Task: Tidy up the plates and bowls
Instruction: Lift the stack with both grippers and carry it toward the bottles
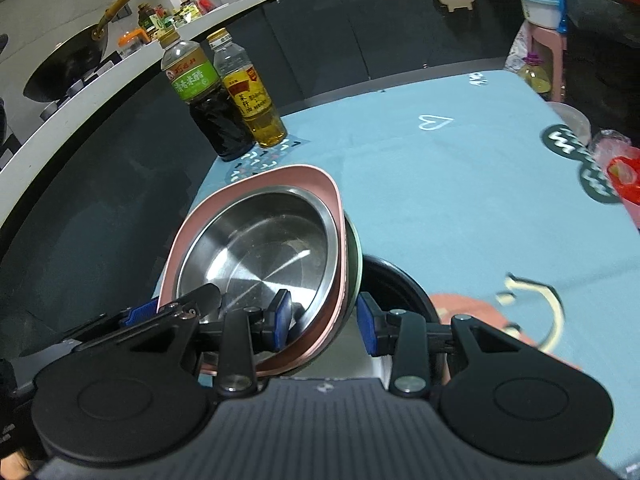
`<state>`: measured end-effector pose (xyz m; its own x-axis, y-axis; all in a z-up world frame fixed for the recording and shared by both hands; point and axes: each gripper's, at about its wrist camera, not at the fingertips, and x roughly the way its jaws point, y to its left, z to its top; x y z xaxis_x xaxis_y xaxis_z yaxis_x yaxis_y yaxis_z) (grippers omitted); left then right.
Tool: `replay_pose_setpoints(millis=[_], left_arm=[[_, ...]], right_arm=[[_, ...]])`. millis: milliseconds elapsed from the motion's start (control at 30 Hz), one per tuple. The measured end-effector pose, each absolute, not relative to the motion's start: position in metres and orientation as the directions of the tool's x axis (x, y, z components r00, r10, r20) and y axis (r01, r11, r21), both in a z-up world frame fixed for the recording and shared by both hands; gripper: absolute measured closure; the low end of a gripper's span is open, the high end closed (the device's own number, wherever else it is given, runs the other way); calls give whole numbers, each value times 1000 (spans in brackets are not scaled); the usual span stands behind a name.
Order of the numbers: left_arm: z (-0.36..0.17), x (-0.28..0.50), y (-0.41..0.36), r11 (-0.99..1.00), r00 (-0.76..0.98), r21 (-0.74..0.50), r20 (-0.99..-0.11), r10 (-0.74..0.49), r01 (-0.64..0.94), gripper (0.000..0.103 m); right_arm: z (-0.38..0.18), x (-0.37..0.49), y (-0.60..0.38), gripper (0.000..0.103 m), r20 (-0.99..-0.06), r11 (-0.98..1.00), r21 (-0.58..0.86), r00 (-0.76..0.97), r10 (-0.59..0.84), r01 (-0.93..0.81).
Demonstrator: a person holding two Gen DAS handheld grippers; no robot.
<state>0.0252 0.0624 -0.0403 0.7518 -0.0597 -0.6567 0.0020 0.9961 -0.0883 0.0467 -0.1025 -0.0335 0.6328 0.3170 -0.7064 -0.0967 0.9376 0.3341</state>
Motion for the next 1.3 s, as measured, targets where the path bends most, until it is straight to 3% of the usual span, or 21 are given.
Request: replay_pose_setpoints(millis=[900, 1300], left_arm=[[-57, 3, 47, 996, 716, -49, -692, -87, 75, 67], [-53, 2, 50, 994, 709, -72, -697, -106, 78, 65]], right_arm=[[-58, 20, -118, 65, -739, 933, 359, 600, 306, -33], [-49, 14, -122, 51, -708, 934, 356, 640, 297, -40]])
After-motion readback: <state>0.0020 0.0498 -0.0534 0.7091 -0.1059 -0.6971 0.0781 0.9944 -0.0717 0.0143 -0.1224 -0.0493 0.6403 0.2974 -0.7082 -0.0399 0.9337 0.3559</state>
